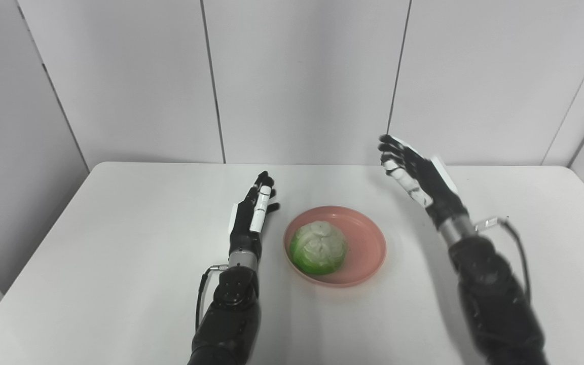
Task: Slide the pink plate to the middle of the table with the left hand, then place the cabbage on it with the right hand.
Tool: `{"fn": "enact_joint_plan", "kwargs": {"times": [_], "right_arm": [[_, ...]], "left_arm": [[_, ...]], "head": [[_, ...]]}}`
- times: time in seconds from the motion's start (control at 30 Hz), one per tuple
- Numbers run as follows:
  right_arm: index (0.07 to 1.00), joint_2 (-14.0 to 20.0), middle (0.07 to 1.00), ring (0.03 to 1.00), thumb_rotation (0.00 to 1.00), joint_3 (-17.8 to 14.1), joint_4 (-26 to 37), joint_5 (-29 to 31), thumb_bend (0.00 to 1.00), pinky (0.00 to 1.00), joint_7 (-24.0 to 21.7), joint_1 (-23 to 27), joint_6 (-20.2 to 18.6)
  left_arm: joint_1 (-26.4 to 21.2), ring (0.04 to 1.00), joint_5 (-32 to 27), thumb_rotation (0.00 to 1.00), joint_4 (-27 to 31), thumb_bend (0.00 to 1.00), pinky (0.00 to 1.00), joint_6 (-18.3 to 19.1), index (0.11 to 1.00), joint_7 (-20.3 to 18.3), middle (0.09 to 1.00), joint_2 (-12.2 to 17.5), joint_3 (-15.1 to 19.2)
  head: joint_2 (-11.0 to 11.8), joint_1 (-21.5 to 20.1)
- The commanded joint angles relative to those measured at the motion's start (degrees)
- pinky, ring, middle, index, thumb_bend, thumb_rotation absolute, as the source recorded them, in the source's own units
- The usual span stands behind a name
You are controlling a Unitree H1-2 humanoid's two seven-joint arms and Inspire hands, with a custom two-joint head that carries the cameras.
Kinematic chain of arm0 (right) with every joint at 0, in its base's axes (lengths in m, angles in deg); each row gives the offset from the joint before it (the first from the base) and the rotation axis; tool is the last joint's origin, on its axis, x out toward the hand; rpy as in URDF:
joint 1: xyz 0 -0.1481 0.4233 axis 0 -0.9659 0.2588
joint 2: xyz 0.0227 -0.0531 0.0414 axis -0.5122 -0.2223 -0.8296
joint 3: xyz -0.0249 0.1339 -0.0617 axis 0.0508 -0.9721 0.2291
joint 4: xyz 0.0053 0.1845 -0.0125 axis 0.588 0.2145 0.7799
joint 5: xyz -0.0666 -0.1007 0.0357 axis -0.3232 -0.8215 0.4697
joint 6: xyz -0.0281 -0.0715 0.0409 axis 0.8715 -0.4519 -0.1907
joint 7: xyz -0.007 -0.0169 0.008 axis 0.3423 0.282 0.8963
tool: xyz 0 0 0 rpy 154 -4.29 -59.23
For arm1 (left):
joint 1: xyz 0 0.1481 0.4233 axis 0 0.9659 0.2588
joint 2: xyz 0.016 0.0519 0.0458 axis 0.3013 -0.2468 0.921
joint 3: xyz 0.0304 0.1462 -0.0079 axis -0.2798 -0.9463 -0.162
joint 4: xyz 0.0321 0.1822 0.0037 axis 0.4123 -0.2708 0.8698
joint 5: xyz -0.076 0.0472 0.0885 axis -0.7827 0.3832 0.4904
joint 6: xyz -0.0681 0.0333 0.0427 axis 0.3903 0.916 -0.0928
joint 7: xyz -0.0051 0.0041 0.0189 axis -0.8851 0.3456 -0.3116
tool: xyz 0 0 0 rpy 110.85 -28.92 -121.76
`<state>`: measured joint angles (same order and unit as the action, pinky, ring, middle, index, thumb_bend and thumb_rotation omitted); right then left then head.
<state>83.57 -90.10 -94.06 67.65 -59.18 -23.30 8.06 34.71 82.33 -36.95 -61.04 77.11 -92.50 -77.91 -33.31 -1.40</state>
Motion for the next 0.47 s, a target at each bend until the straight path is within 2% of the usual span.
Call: {"fn": "enact_joint_plan", "kwargs": {"times": [0.0,0.2,0.3,0.43], "right_arm": [[0.882,-2.36,0.866,0.822,0.99,-2.63,-1.60,4.45,0.84,0.78,3.97,2.38,3.96],[0.923,-5.13,0.907,0.868,1.00,-5.95,-8.59,11.44,0.85,0.87,5.84,1.16,3.22],[0.952,-5.93,0.929,0.896,1.00,-8.14,-12.24,16.27,0.82,0.91,4.95,1.14,1.77],[0.965,-5.46,0.939,0.905,1.00,-7.32,-14.17,16.00,0.83,0.92,5.50,-0.02,1.04]], "left_arm": [[1.56,0.920,1.98,0.85,-0.69,0.66,0.93,-3.15,0.881,3.49,0.919,-0.02,-0.50],[1.47,0.955,2.03,0.87,-0.75,0.64,0.94,-1.92,0.913,4.06,0.935,0.23,-1.34],[1.56,0.963,1.04,0.88,-0.14,0.68,0.97,0.76,0.921,3.20,0.935,0.21,-1.23],[1.53,0.993,0.43,0.93,1.13,0.74,1.00,4.21,0.950,2.73,0.969,0.32,-0.92]], "head": [[-0.03,-0.01],[-0.19,-0.52],[-0.31,-0.83],[-0.33,-0.78]]}}
